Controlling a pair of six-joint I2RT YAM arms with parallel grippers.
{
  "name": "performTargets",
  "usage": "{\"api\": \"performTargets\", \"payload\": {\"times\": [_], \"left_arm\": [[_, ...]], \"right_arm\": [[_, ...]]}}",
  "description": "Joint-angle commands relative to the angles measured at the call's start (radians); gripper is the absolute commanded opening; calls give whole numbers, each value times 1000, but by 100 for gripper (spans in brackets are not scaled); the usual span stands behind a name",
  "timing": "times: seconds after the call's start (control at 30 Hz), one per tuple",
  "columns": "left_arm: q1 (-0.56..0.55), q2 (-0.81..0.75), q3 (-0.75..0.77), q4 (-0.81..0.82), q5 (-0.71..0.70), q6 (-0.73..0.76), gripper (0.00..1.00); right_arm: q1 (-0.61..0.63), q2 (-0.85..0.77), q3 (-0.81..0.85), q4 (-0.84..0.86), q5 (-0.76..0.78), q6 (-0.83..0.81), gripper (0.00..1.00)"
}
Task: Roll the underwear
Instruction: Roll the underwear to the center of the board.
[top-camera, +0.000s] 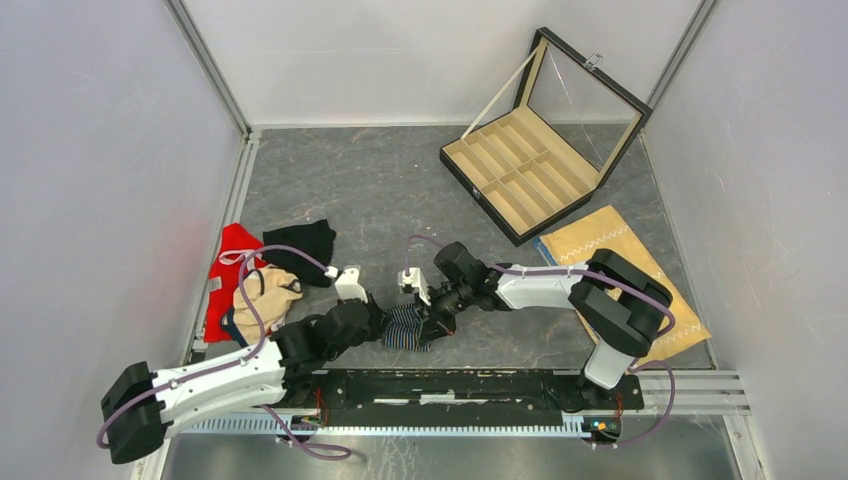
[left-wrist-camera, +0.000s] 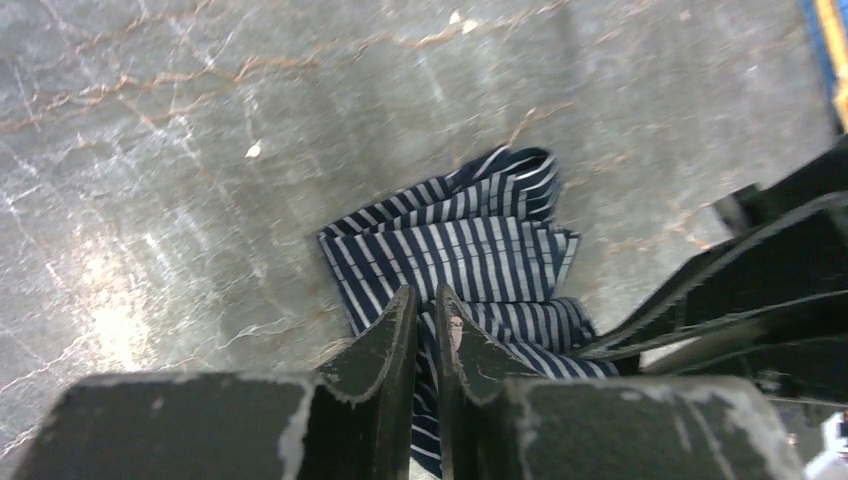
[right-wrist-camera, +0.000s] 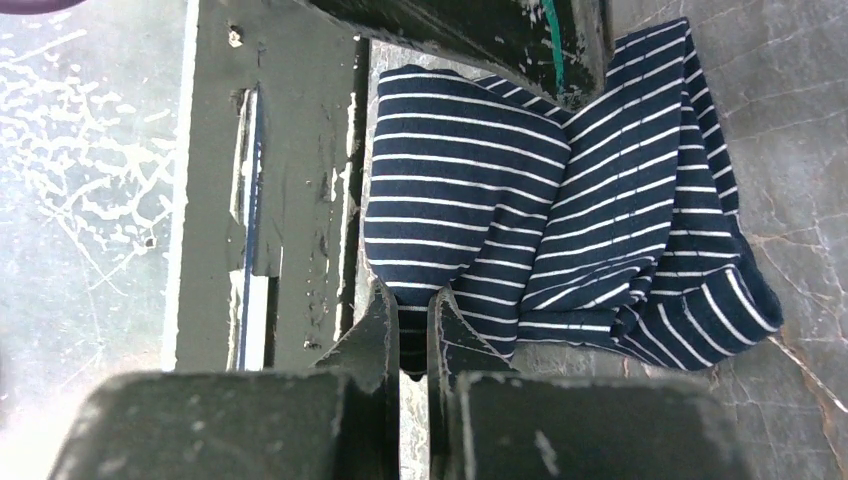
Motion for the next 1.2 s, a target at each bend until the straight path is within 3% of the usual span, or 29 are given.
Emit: {"api": "performTargets", "payload": {"times": [0.0, 0.2, 0.53, 0.7, 0.93, 1.17], "left_arm": [[4, 46, -34, 82, 7, -39, 17], [5, 131, -60, 152, 36, -35, 11], [4, 298, -33, 304, 62, 41, 9], [4, 370, 33, 304, 52, 76, 4], [5, 198, 37, 254, 21, 95, 5], [5, 36, 20, 253, 116, 173, 5]], "right_arm": [[-6, 44, 43, -58, -64, 47, 0], [-17, 73, 64, -89, -90, 83, 0], [-15, 99, 108, -184, -134, 56, 0], [-43, 91, 51, -97, -98, 128, 0], [-116, 107, -53, 118, -94, 323, 0], [-174, 124, -96, 219, -63, 478, 0]]}}
